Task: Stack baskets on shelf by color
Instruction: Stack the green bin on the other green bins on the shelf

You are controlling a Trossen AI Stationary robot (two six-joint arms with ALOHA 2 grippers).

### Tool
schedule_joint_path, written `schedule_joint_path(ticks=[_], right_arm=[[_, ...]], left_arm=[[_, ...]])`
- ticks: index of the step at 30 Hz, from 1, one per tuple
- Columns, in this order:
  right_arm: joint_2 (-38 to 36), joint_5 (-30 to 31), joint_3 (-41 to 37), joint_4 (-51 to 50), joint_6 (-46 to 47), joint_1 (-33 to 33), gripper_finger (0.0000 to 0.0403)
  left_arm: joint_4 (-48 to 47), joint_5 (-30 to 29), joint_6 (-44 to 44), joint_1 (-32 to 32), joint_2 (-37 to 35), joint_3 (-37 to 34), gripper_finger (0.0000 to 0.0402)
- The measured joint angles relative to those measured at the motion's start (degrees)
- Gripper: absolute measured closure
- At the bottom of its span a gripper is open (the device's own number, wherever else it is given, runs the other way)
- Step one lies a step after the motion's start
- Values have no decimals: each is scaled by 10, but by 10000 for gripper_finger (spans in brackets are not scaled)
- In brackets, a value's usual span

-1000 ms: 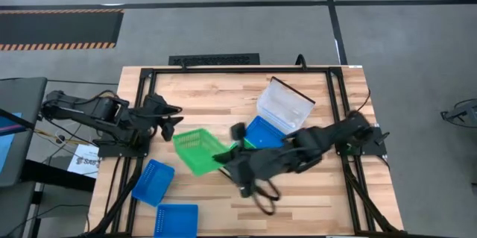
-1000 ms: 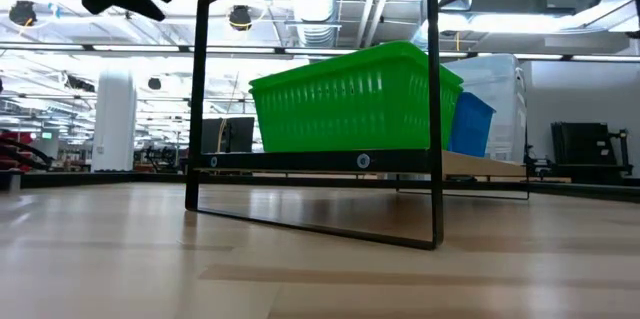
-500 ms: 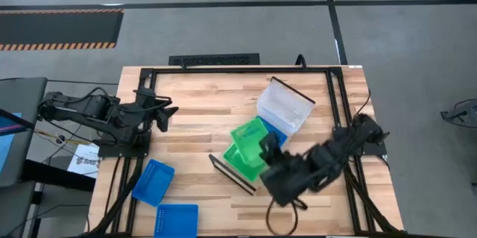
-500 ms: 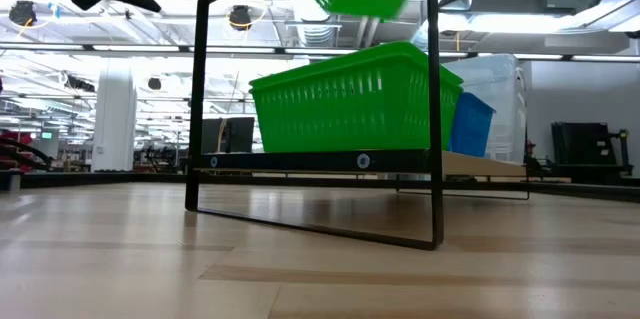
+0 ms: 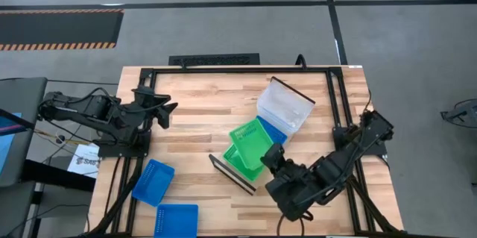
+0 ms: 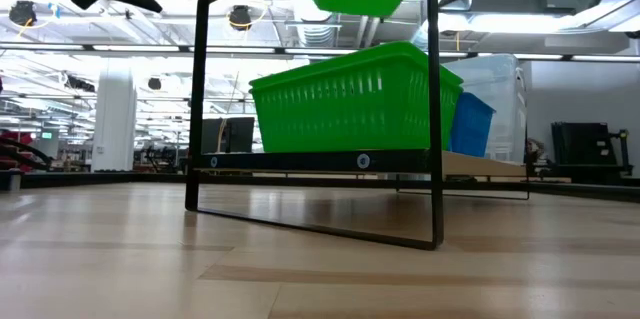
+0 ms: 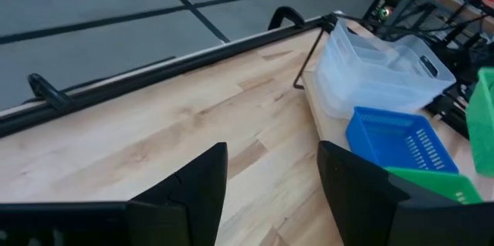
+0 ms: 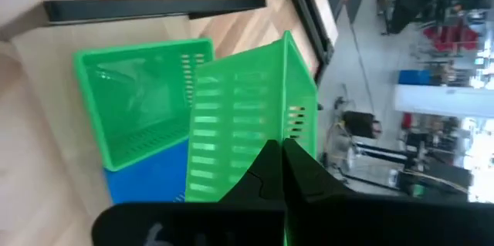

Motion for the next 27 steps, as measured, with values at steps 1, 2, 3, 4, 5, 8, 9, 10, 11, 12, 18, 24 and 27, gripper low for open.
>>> schedule_joint_path(ticks=[1, 2, 3, 4, 5, 8, 9, 10, 11, 12, 18, 24, 27], right_arm=[[-10, 0, -16, 15, -11, 0, 403], [-23, -1, -37, 34, -24, 0, 403], [-40, 0, -63, 57, -39, 0, 403], [-59, 0, -94, 83, -56, 0, 403], [-79, 0, -129, 114, -73, 1, 403], [-143, 0, -257, 227, -140, 5, 403], [-161, 1, -298, 268, -170, 7, 403], [-176, 2, -336, 312, -206, 8, 403], [-188, 2, -373, 356, -245, 10, 403], [-196, 2, -403, 394, -284, 12, 403], [-220, -10, -497, 550, -400, 15, 403], [-222, -35, -531, 631, -399, 9, 403], [-214, -41, -545, 663, -401, 9, 403]], left_arm=[[0, -4, 0, 0, 0, 0, 212], [0, -9, -1, 0, 0, 0, 212], [0, -15, -4, 0, 0, 0, 212], [0, -22, -9, 0, 0, 0, 212], [0, -29, -16, 0, 2, 0, 212], [0, -56, -38, 0, 7, 0, 212], [0, -62, -41, 0, 8, 0, 212], [0, -64, -43, 0, 8, 0, 212], [0, -64, -44, 0, 8, 0, 212], [0, -65, -48, 0, 8, 0, 212], [0, -64, -75, 0, 13, 0, 212], [0, -65, -88, 0, 17, 0, 212], [0, -64, -91, 0, 19, 0, 212]])
